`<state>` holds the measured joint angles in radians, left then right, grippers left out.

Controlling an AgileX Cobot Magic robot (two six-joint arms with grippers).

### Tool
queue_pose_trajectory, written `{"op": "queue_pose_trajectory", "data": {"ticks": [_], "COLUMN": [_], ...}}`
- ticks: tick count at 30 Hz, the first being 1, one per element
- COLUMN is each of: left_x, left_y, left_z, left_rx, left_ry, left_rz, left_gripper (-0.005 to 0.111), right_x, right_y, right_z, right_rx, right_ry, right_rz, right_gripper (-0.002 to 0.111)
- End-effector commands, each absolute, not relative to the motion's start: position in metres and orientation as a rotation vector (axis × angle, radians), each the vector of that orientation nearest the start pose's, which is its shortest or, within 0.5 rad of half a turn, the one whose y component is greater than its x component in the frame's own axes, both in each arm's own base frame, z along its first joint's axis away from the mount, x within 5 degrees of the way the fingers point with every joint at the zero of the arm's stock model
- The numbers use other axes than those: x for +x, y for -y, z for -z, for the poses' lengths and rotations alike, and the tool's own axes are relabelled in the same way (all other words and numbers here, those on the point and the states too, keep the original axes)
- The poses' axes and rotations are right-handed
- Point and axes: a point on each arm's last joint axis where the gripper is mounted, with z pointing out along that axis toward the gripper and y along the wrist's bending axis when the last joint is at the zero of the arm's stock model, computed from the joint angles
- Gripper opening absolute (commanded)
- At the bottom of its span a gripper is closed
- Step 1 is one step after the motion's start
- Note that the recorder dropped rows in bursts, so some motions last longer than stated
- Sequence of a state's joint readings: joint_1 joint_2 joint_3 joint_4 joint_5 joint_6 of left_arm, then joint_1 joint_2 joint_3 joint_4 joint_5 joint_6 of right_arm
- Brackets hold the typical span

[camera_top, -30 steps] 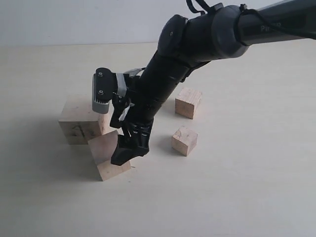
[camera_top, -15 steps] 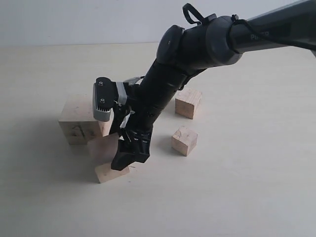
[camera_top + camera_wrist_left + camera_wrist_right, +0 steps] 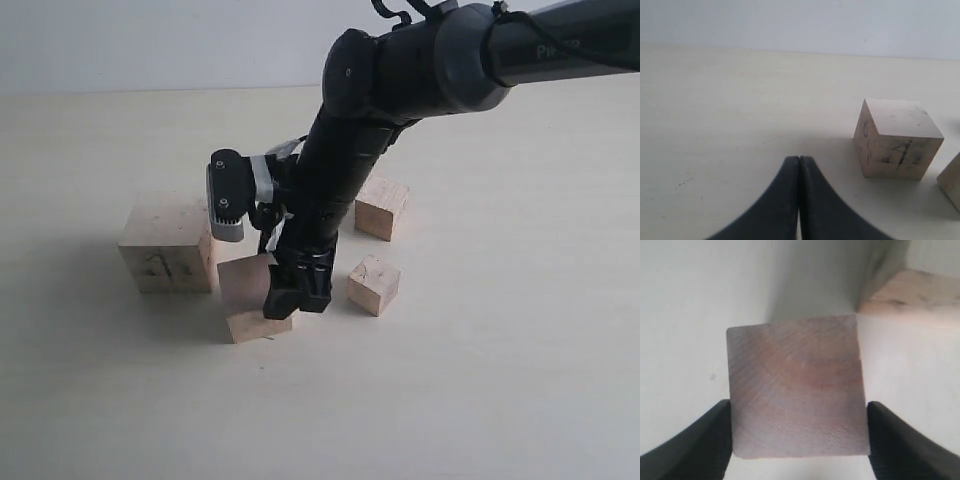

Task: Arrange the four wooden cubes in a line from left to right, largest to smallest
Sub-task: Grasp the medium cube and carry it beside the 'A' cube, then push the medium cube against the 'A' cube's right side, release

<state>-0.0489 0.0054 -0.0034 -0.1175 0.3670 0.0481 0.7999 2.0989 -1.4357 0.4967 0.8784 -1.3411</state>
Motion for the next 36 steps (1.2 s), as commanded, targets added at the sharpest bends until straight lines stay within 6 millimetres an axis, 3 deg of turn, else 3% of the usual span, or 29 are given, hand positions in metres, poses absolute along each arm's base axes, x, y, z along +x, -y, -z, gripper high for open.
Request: {"op": "queue_pose_trajectory", "data": {"ticks": [1,8,18,36], "left_x": [0.053,0.053,0.053,0.053], "left_y": [0.007,0.007,0.007,0.007], "left_z": [-0.181,-0.181,-0.181,-0.181], "left_rx": [0.022,0.022,0.022,0.022], "left_ry": [-1.841,-1.841,-1.841,-1.841], "left_rz": [0.117,0.117,0.117,0.117], "left_gripper": [0.0,0.0,0.0,0.0], "right_x": [0.284,0.308,0.305,0.301], "right_y": [-0.312,-0.299,-0.309,-0.317], "right_z": [-0.146,-0.137,-0.117,-0.122], "right_rx": [-2.187,-2.087,-2.065,-1.999], "right_ry": [-1.772,-1.8,-1.785,-1.758], "right_rz": [-0.402,-0.329,-0.473,-0.61], "right_gripper": [0.0,0.0,0.0,0.0]}}
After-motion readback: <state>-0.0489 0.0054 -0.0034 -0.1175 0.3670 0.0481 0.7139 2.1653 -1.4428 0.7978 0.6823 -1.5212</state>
